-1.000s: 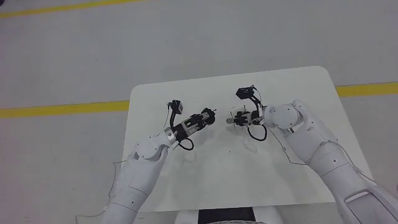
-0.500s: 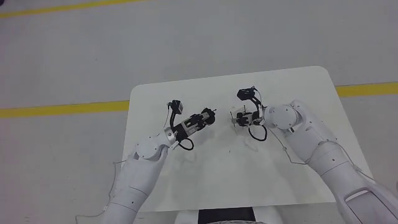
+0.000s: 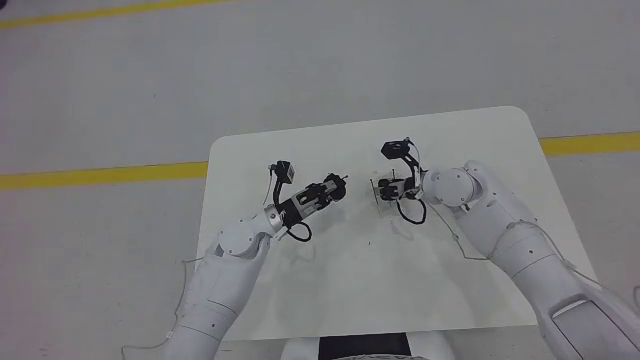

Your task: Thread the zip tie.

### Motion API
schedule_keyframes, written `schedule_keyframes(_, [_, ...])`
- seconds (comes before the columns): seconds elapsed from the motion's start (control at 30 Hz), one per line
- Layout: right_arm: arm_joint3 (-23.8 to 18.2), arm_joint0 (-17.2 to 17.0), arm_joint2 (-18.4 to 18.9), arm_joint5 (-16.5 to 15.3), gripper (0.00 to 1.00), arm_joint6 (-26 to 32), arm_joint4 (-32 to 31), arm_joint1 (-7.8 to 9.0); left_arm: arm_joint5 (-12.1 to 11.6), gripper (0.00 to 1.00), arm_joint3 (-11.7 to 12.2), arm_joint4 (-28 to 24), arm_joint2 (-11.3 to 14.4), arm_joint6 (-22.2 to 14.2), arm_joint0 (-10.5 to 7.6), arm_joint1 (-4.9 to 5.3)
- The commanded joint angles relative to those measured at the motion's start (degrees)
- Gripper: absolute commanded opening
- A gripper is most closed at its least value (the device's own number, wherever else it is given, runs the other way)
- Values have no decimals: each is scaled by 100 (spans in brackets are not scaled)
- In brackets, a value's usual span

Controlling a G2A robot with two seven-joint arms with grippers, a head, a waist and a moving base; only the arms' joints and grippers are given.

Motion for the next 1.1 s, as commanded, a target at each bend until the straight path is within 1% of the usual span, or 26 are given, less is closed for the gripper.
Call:
schedule_keyframes(0.0, [63, 36, -41, -14, 13, -38, 7, -16, 0, 0, 0, 0, 0, 0, 0, 0])
schedule_keyframes(0.03, [90, 53, -59, -22, 13, -53, 8, -23, 0, 0, 0, 0, 0, 0, 0, 0])
schedule_keyframes(0.1, [147, 88, -100, -37, 16, -86, 6, -39, 0, 0, 0, 0, 0, 0, 0, 0])
schedule_keyframes(0.4, [256, 164, -178, -110, 17, -188, 26, -72, 0, 0, 0, 0, 0, 0, 0, 0])
schedule_keyframes(0.53, [213, 146, -162, -93, 16, -208, -9, -60, 0, 0, 0, 0, 0, 0, 0, 0])
schedule_keyframes(0.7, [88, 71, -102, -95, 19, -211, -39, -26, 0, 0, 0, 0, 0, 0, 0, 0])
schedule_keyframes(1.07, [-92, -25, -31, -100, 18, -202, -60, 19, 0, 0, 0, 0, 0, 0, 0, 0])
